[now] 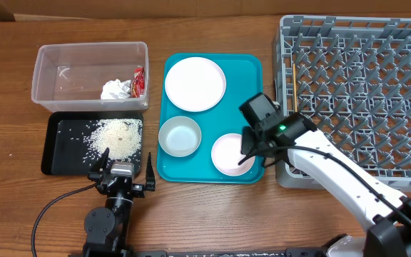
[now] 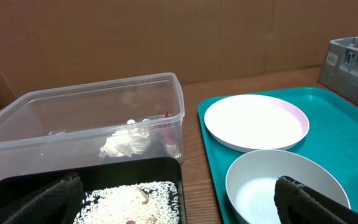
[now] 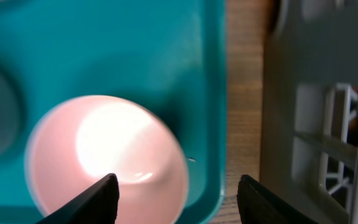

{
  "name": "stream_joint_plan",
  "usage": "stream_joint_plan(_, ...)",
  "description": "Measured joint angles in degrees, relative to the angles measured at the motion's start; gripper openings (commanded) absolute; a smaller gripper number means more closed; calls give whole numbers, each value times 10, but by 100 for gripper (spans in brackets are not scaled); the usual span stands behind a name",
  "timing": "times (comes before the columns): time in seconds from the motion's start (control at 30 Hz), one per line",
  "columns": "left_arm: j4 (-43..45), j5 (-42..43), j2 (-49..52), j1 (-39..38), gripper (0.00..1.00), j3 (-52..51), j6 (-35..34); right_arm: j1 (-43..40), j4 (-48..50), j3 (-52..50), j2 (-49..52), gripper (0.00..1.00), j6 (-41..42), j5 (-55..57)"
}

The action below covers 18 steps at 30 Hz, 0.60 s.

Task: Sort waste into correct bins and load items into the dishwasher
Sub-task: 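Reach the right gripper to the pink-rimmed plate and grasp its edge, then lift the pink-rimmed plate and stand it in the dish rack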

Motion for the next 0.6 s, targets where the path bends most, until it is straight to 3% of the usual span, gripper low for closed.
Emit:
stream_joint_plan(0.37, 0, 0, 0, 0, 100, 0, 0, -20, 104, -103, 9, 35, -19, -86)
stream_joint_plan(0.5, 0, 0, 0, 0, 100, 0, 0, -20, 120, -106, 39, 8, -50, -90)
stream_joint_plan(0.6, 0, 0, 0, 0, 100, 0, 0, -20, 121, -106, 52, 4, -58, -99)
